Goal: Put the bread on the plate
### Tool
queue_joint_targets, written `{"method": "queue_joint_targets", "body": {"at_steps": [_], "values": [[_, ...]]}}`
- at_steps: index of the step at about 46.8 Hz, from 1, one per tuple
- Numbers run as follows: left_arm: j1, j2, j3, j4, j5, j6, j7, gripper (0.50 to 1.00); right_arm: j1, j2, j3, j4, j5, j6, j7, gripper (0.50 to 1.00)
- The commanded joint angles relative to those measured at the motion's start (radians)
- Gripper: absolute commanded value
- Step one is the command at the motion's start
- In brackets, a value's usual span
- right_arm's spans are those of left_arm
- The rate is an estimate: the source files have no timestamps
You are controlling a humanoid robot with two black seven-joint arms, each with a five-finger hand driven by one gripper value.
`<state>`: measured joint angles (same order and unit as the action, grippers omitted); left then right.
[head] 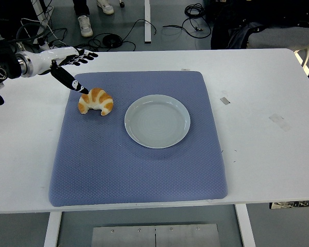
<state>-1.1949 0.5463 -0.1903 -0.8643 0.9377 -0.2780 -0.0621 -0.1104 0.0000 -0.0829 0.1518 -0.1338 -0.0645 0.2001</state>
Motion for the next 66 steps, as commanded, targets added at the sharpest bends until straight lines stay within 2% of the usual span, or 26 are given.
{"method": "queue_joint_targets", "body": {"at_steps": [1, 20, 33, 44, 55, 66], "values": [[-0.002, -0.005, 0.006, -0.002, 0.001, 0.003, -0.001, 0.966, 0.000, 0.000, 0.000, 0.000, 0.000, 0.000, 0.001, 1.000], [0.000, -0.026, 0.012, -0.025, 0.013, -0.003, 0.001, 0.981, 0.000, 0.000, 0.000, 0.000, 0.000, 0.000, 0.001, 1.000], [-0.011, -0.037, 0.054, -0.038, 0.101, -0.001, 0.001, 0.980, 0.000, 0.000, 0.000, 0.000, 0.000, 0.000, 0.001, 1.000], [-0.011, -0.031, 0.075, -0.038, 0.208, 0.002, -0.001, 0.936, 0.000, 0.000, 0.000, 0.000, 0.000, 0.000, 0.001, 1.000], [-0.009, -0.028, 0.074, -0.038, 0.250, 0.005, -0.001, 0.904, 0.000, 0.000, 0.000, 0.000, 0.000, 0.000, -0.001, 1.000], [-0.003, -0.035, 0.077, -0.036, 0.265, 0.042, -0.001, 0.898, 0.000, 0.000, 0.000, 0.000, -0.001, 0.000, -0.001, 1.000]]}}
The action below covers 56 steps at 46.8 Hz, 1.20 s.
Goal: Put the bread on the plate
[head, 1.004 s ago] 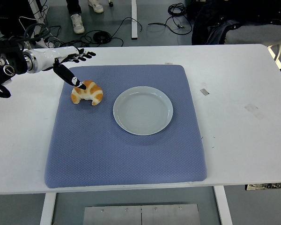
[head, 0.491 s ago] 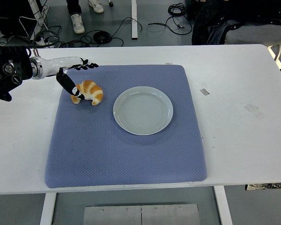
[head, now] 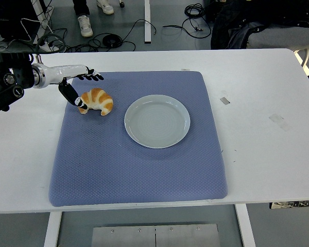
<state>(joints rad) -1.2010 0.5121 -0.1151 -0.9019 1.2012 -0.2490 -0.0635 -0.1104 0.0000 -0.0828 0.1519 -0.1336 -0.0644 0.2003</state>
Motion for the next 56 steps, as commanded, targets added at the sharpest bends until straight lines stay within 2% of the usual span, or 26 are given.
{"method": "queue_joint_targets", "body": {"at_steps": [1, 14, 33, 56], "values": [[0.005, -0.001, 0.003, 0.003, 0.003, 0.019, 0.001, 0.898, 0.000, 0.000, 0.000, 0.000, 0.000, 0.000, -0.001, 1.000], [0.006, -0.032, 0.038, 0.015, 0.023, 0.065, 0.001, 0.898, 0.000, 0.000, 0.000, 0.000, -0.001, 0.000, -0.001, 1.000], [0.008, -0.057, 0.045, 0.041, 0.023, 0.065, 0.002, 0.896, 0.000, 0.000, 0.000, 0.000, 0.000, 0.000, -0.001, 1.000], [0.024, -0.075, 0.046, 0.057, 0.024, 0.066, 0.001, 0.843, 0.000, 0.000, 0.000, 0.000, 0.000, 0.000, -0.001, 1.000]]}}
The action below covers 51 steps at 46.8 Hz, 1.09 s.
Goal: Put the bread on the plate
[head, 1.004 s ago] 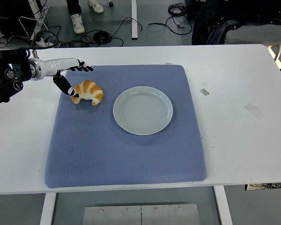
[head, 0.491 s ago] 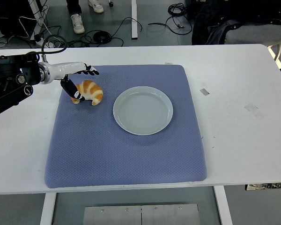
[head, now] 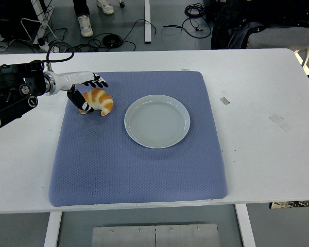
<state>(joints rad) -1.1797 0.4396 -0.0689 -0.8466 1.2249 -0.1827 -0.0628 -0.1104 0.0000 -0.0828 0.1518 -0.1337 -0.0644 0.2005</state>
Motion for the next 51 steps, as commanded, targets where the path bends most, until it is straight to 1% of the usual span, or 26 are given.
{"method": "queue_joint_targets", "body": {"at_steps": [1, 7, 12, 25, 32, 38, 51], "values": [[0.003, -0.005, 0.000, 0.000, -0.001, 0.000, 0.000, 0.834, 0.000, 0.000, 0.000, 0.000, 0.000, 0.000, 0.000, 1.000], [0.006, -0.012, 0.000, 0.001, -0.001, 0.000, 0.000, 0.802, 0.000, 0.000, 0.000, 0.000, 0.000, 0.000, -0.001, 1.000], [0.006, -0.012, 0.000, 0.001, 0.001, 0.000, 0.000, 0.766, 0.000, 0.000, 0.000, 0.000, 0.000, 0.000, -0.001, 1.000], [0.006, -0.010, 0.000, 0.001, -0.001, 0.000, 0.000, 0.727, 0.000, 0.000, 0.000, 0.000, -0.001, 0.000, -0.001, 1.000], [0.006, -0.010, 0.000, 0.001, -0.001, 0.000, -0.002, 0.683, 0.000, 0.000, 0.000, 0.000, -0.001, 0.000, 0.000, 1.000], [0.006, -0.009, 0.000, 0.001, 0.001, 0.000, -0.002, 0.671, 0.000, 0.000, 0.000, 0.000, 0.000, 0.000, -0.001, 1.000], [0.003, -0.001, 0.000, 0.001, -0.001, -0.001, -0.002, 0.663, 0.000, 0.000, 0.000, 0.000, 0.000, 0.000, 0.000, 1.000]]}}
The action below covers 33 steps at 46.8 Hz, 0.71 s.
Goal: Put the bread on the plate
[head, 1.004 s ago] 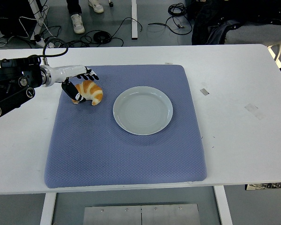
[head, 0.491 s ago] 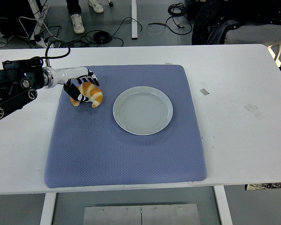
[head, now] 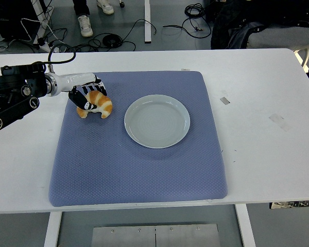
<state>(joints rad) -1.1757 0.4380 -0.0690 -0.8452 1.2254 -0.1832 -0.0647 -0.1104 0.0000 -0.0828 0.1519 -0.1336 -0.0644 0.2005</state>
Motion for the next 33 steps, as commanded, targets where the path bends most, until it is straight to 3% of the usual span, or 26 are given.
{"method": "queue_joint_targets", "body": {"at_steps": [1, 18, 33], "values": [[-0.001, 0.002, 0.000, 0.000, -0.001, -0.001, 0.000, 0.663, 0.000, 0.000, 0.000, 0.000, 0.000, 0.000, -0.001, 1.000], [-0.033, 0.033, -0.003, 0.000, -0.110, -0.013, -0.012, 0.661, 0.000, 0.000, 0.000, 0.000, 0.000, 0.000, -0.001, 1.000], [-0.071, 0.002, -0.003, 0.000, -0.225, -0.016, -0.009, 0.661, 0.000, 0.000, 0.000, 0.000, 0.000, 0.000, 0.000, 1.000]]}}
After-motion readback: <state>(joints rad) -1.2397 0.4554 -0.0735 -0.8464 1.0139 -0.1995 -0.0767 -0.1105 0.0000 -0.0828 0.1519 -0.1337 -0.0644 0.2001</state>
